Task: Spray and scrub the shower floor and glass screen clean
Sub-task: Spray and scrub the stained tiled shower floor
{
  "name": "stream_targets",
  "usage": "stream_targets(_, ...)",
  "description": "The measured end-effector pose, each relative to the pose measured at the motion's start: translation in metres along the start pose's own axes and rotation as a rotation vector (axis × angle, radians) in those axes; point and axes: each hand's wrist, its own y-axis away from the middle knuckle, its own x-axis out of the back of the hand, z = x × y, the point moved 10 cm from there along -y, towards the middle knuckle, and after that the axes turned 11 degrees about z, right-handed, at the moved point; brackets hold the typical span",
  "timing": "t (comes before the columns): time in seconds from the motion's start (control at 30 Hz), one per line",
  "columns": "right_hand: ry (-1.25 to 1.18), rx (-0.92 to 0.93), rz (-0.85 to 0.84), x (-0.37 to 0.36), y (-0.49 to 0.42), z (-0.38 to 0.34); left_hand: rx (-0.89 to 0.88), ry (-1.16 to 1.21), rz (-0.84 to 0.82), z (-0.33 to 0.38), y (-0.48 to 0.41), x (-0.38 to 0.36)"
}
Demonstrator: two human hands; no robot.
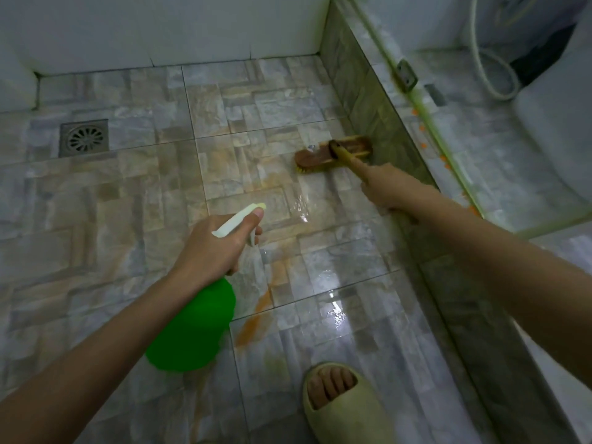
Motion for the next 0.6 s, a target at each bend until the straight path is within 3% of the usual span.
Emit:
stream_targets(0.17, 0.055, 0.135, -0.263, -0.010, 0.094, -0.017, 0.023, -0.037, -0.015, -0.017, 0.009, 0.018)
stream_targets(0.33, 0.053, 0.304, -0.175, -0.021, 0.080, -0.058, 0.014, -0.114, -0.067, -0.032, 0.024, 0.027)
stream_targets(0.5, 0.228, 0.459, -0.423, -0.001, 0.112, -0.035, 0.063, -0.183, -0.116, -0.051, 0.056, 0.034)
stream_targets(0.6, 0.204, 0.535, -0.406, -0.009, 0.121, -0.068, 0.127, -0.199, -0.136, -0.069, 0.073, 0.036)
